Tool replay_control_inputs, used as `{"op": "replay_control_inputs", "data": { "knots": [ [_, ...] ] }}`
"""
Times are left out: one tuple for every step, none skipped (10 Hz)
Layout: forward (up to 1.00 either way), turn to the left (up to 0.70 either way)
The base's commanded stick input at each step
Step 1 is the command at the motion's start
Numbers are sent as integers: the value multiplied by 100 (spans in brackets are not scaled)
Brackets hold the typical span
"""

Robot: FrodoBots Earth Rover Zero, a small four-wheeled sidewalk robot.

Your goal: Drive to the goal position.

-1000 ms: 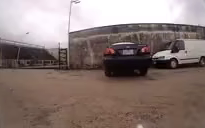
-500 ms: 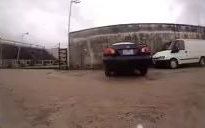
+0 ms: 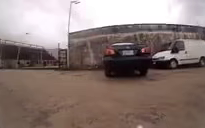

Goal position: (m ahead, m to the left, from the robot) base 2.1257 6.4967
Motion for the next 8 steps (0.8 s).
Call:
{"op": "replay_control_inputs", "data": {
  "knots": [
    [70,0],
    [70,0],
    [70,0],
    [70,0],
    [70,0],
    [70,0],
    [70,0],
    [70,0]
  ]
}}
